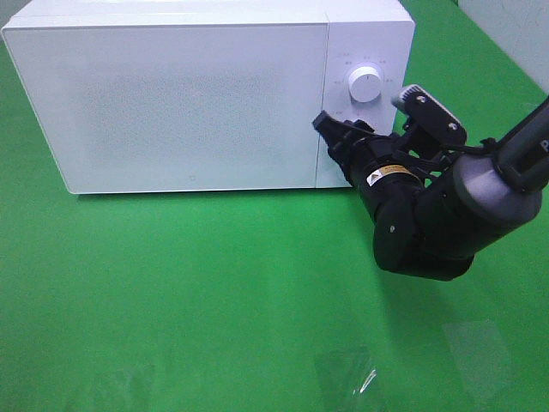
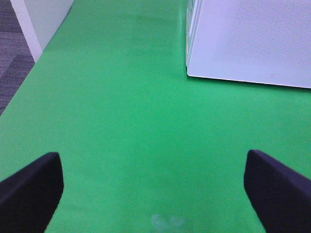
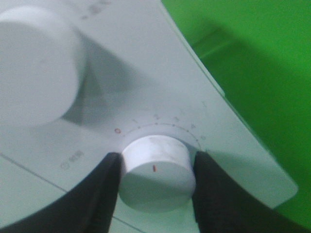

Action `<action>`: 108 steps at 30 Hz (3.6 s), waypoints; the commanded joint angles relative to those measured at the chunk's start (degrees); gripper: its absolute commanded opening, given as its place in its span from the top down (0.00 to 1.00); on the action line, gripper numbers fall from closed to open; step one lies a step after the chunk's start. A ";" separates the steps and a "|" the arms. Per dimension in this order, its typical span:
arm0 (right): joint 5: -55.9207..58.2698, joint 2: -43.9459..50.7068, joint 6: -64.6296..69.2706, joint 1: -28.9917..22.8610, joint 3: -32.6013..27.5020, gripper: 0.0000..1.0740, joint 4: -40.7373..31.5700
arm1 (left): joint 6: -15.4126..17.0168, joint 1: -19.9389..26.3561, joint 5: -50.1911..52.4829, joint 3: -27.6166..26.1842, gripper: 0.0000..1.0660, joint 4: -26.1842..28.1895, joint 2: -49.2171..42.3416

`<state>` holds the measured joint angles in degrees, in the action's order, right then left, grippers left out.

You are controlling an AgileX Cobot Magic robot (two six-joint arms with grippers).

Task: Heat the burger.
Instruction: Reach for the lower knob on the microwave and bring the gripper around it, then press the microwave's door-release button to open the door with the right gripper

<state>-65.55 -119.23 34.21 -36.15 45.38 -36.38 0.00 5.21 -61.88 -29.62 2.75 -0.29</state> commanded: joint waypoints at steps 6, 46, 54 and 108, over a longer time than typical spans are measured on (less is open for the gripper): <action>-4.47 0.92 49.79 -0.06 2.52 1.00 8.82 | 0.00 0.11 0.80 0.06 0.11 0.11 -0.34; -5.50 1.78 38.33 -0.06 2.23 0.41 1.32 | 0.00 0.11 0.80 0.06 0.11 0.11 -0.34; -2.41 3.38 35.70 -0.06 -1.20 0.35 3.90 | 0.00 0.11 0.80 0.06 0.11 0.11 -0.34; 108.58 68.24 -37.13 13.98 -4.81 0.29 36.38 | 0.00 0.11 0.80 0.06 0.11 0.11 -0.34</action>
<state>40.16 -54.66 -3.55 -22.52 40.22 -1.15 0.00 5.21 -61.88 -29.62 2.75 -0.29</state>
